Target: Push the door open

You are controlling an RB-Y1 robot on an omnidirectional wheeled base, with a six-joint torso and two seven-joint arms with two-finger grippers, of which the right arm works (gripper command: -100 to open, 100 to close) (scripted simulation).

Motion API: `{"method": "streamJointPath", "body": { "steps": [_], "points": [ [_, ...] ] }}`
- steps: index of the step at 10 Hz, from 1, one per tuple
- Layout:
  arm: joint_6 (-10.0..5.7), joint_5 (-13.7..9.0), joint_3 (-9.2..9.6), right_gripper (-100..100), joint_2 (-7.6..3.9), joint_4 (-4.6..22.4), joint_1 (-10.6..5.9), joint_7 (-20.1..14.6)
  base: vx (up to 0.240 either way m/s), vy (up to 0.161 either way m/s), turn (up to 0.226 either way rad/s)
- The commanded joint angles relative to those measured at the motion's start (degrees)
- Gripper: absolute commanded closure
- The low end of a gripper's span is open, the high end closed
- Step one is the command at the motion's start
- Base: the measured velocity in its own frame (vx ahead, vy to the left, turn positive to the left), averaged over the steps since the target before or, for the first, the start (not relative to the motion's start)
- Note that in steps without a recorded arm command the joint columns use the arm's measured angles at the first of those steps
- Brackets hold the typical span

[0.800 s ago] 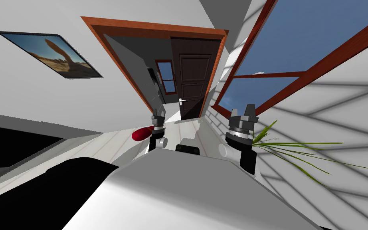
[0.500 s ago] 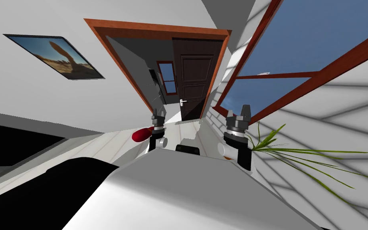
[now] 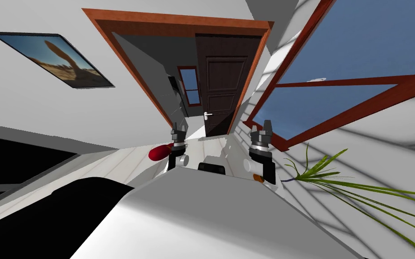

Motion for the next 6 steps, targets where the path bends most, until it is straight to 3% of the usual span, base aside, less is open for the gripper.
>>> {"method": "streamJointPath", "body": {
  "steps": [1,6],
  "points": [
    [0.06,0.25,0.1,-100,-0.19,1.98,-0.97,-0.3,0.089,0.032,0.054],
    [0.5,0.85,0.11,-100,-0.97,8.28,-4.01,-1.48,0.094,0.039,0.052]
  ]
}}
